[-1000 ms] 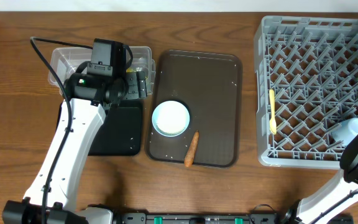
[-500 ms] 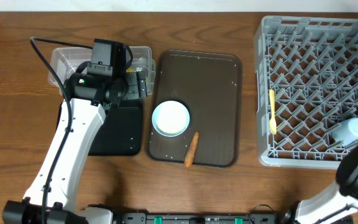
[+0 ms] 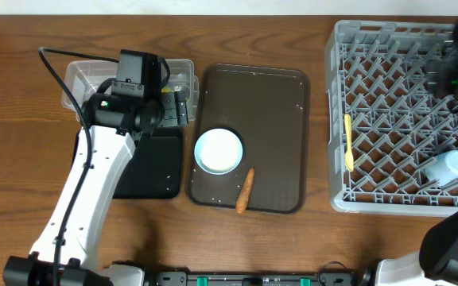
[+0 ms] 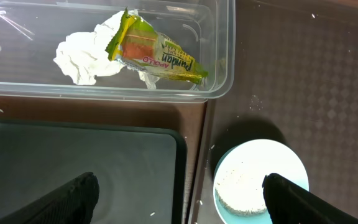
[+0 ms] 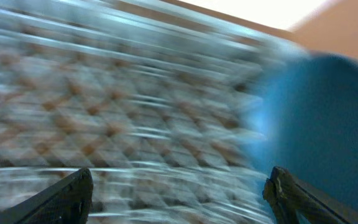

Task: Sort waste into correct bins and load items into the dishwasher rack

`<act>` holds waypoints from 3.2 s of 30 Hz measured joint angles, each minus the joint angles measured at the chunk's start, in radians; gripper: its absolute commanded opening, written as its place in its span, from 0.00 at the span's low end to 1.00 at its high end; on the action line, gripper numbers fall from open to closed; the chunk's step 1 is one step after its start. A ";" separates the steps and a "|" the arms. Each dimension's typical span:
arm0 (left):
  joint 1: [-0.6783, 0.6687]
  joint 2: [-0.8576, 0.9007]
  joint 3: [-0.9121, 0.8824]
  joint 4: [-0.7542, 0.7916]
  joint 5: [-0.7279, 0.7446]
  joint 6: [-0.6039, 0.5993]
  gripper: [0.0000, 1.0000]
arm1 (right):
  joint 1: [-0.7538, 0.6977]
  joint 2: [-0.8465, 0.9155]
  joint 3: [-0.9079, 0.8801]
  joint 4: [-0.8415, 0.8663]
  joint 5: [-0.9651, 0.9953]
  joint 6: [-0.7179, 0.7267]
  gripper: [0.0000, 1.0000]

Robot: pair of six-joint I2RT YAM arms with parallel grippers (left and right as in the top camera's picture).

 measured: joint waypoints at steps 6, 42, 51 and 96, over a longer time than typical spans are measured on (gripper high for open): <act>0.000 0.000 0.000 0.000 0.000 0.000 0.86 | 0.159 0.000 0.000 -0.078 -0.261 0.141 0.87; -0.337 0.316 -0.013 0.066 0.080 -0.260 0.86 | 0.566 0.172 -0.001 -0.162 -0.137 0.438 0.86; -0.409 0.344 -0.013 0.111 0.080 -0.301 0.85 | 0.561 0.172 -0.001 -0.190 -0.053 0.489 0.85; -0.425 0.465 -0.023 0.174 -0.001 -0.346 0.06 | 0.557 0.172 -0.001 -0.206 -0.011 0.504 0.86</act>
